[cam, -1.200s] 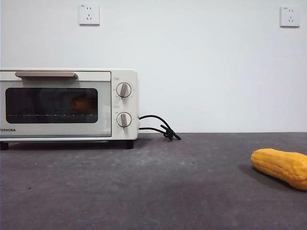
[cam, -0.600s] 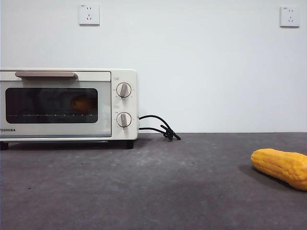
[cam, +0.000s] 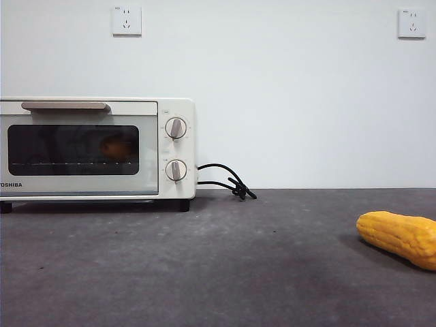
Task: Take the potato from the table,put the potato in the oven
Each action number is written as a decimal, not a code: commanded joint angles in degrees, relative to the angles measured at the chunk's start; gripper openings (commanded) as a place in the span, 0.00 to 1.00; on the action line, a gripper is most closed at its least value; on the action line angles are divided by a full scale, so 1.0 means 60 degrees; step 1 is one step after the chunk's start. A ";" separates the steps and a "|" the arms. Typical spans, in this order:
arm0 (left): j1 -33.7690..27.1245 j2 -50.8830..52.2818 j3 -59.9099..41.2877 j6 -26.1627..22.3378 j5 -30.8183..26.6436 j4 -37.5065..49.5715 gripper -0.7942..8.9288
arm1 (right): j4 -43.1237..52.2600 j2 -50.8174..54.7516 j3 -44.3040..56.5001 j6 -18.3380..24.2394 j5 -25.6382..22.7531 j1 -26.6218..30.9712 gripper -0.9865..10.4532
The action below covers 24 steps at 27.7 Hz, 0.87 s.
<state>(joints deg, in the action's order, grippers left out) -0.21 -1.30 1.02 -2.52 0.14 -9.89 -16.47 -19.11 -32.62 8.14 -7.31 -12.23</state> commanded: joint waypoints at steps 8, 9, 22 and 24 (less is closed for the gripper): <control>-0.0022 0.0000 -0.0098 -0.0106 -0.0022 0.0076 0.08 | 0.1807 0.1978 0.2670 -0.0113 0.1654 0.2011 0.19; -0.0022 0.0000 -0.0098 -0.0106 -0.0022 0.0076 0.08 | 0.1818 0.2080 0.2867 -0.0102 0.1654 0.2040 0.19; -0.0022 0.0000 -0.0098 -0.0106 -0.0022 0.0076 0.08 | 0.3472 0.3020 0.5304 -0.0929 0.1647 0.2047 0.19; -0.0022 0.0000 -0.0098 -0.0106 -0.0022 0.0087 0.08 | 0.3275 0.3115 0.5304 -0.0933 0.1636 0.2051 0.19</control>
<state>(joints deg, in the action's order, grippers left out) -0.21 -1.37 1.02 -2.55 0.14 -9.85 2.68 -0.64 -1.19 3.84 2.57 0.03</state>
